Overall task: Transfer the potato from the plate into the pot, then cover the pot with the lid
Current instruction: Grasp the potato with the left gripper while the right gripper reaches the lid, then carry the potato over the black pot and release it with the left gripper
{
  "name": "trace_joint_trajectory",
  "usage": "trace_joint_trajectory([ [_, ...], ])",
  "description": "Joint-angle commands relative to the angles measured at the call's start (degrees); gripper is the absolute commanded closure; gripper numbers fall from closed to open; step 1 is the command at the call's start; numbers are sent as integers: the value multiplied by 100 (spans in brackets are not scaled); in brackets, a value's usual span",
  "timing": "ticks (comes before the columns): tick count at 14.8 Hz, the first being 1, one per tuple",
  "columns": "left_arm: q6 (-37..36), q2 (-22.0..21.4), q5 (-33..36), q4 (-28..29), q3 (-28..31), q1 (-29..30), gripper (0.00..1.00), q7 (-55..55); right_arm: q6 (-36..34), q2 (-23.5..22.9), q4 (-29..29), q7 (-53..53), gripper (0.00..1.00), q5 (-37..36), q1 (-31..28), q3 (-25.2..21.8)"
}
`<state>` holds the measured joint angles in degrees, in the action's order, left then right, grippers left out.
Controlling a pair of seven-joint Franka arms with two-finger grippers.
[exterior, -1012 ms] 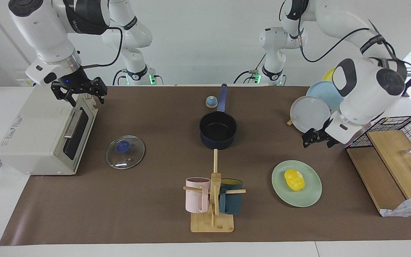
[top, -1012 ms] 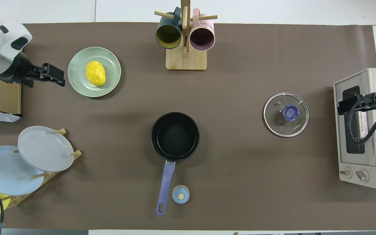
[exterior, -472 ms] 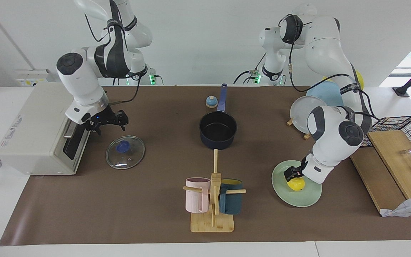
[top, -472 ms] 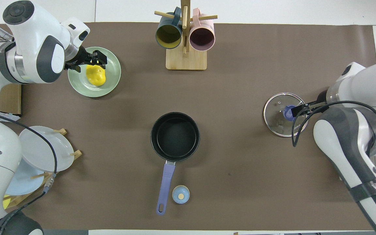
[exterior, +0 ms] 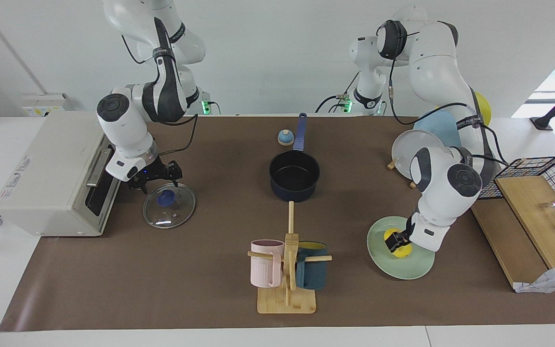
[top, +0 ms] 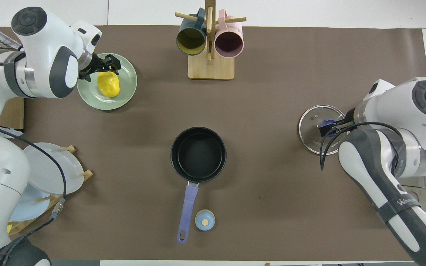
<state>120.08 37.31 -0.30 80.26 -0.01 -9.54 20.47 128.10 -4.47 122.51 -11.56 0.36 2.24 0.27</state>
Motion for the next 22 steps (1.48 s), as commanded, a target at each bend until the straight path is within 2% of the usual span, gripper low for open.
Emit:
trace_joint_trajectory([
  [1,322,-171,135,402,106,-92,0,211,330,183,352,-180,0,114,-13,8],
  [2,323,-188,135,429,106,-92,0,194,356,158,379,-198,0,105,-13,8],
  [3,288,-189,135,421,106,-83,19,176,391,131,379,-224,0,105,-13,8],
  [4,253,-189,135,395,98,-66,57,159,444,122,379,-207,0,105,-13,8],
  [5,235,-197,135,386,89,-65,100,150,444,122,379,-172,0,105,-13,8],
  [7,200,-197,127,351,89,-92,100,150,497,122,379,-163,0,105,-13,8],
  [10,-667,-284,57,-236,10,-144,100,159,593,113,379,-154,0,105,-4,8],
  [13,-1318,-1319,-417,-99,-78,-372,100,264,821,-35,397,-215,0,105,-13,17],
  [16,-2250,-2093,-445,24,-78,-925,100,650,849,-54,423,-145,0,114,-13,8],
  [18,-2245,-2568,-453,715,-78,-1408,100,791,866,-62,423,-136,0,114,-13,8],
  [19,-2078,-2666,-453,946,-69,-1663,100,931,910,-106,423,-101,0,105,-13,17],
  [20,-1833,-2780,-453,1200,-78,-1909,100,1141,1049,-220,406,-75,0,105,-13,8],
  [22,-1079,-3114,-453,2068,-78,-2304,100,1310,1235,-439,388,-75,0,105,-13,17],
])
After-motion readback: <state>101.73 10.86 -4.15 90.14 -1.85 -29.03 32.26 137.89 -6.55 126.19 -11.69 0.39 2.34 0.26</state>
